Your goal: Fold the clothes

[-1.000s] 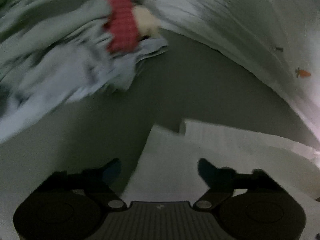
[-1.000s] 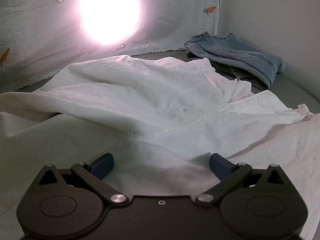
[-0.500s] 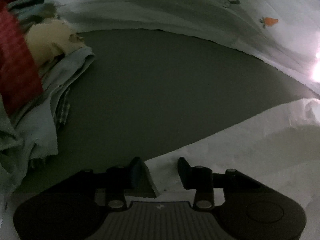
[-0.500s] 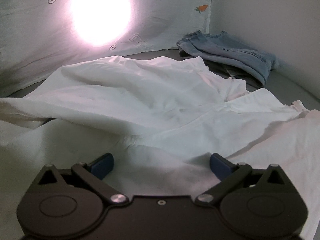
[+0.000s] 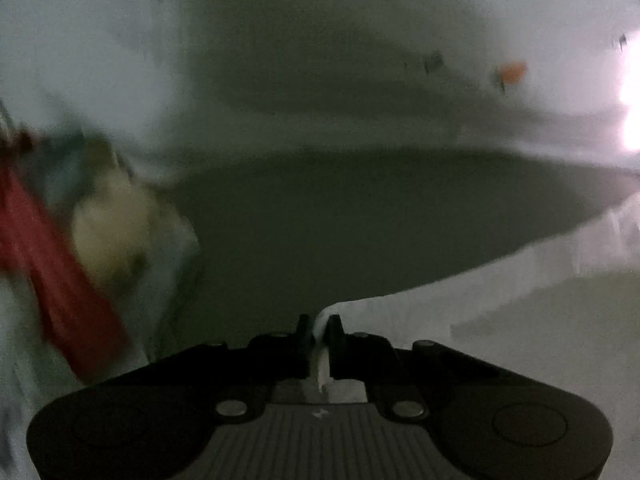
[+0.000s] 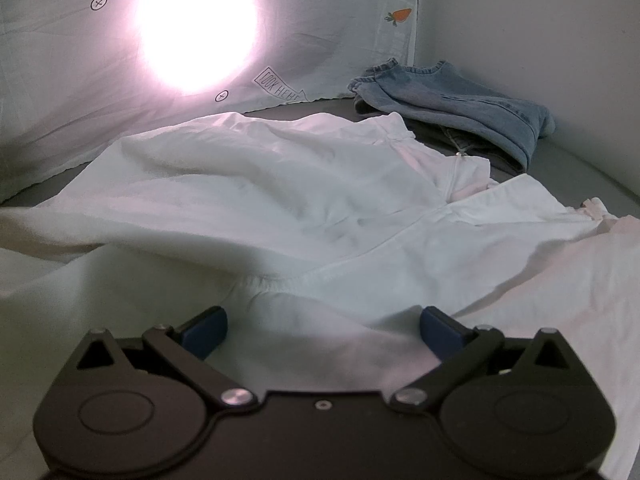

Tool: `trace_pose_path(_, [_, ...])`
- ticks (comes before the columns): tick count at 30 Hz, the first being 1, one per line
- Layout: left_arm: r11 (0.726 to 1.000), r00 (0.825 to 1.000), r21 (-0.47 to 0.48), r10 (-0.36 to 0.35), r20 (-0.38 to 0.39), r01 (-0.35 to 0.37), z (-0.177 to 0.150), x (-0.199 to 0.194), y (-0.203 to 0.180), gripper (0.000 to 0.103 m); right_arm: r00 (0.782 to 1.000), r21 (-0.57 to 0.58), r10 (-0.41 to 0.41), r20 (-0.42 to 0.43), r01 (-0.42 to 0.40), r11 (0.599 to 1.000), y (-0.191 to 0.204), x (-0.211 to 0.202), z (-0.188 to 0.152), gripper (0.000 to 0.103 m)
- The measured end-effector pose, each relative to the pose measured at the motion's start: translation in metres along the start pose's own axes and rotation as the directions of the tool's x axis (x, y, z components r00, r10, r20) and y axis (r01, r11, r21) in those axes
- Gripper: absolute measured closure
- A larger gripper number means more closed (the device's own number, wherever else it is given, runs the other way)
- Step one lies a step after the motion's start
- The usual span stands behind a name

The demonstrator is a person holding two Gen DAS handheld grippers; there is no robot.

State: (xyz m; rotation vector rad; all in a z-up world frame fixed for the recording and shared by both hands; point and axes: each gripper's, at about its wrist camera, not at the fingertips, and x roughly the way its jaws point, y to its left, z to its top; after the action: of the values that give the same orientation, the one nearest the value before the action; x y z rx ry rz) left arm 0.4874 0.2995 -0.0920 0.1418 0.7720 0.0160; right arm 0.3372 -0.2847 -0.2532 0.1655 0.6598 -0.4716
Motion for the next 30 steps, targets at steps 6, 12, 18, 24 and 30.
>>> trace_pose_path(6, [0.998,0.990,-0.015,0.056,0.132,-0.054,0.079,0.022,0.015,0.094,1.000,0.000,-0.001,0.001,0.001,1.000,0.000,0.000,0.000,0.000])
trace_pose_path(12, [0.977,0.988,-0.152,0.155,0.018,-0.150,0.095,0.092,0.019,0.087,1.000,0.000,-0.002,0.000,0.002,1.000,0.001,-0.001,0.000,0.000])
trace_pose_path(18, [0.967,0.989,-0.211,0.126,-0.077,-0.140,0.045,0.091,0.020,0.067,1.000,0.000,-0.003,0.000,0.003,1.000,0.001,-0.001,0.000,0.000])
trace_pose_path(24, [0.968,0.974,-0.230,0.054,-0.218,-0.105,-0.029,0.073,0.004,0.036,1.000,0.000,-0.005,0.000,0.005,1.000,0.001,0.000,0.000,0.000])
trace_pose_path(30, [0.956,0.978,-0.276,0.048,-0.202,-0.104,-0.069,0.053,-0.011,0.059,1.000,0.002,-0.003,-0.001,0.003,1.000,0.000,0.000,0.000,0.000])
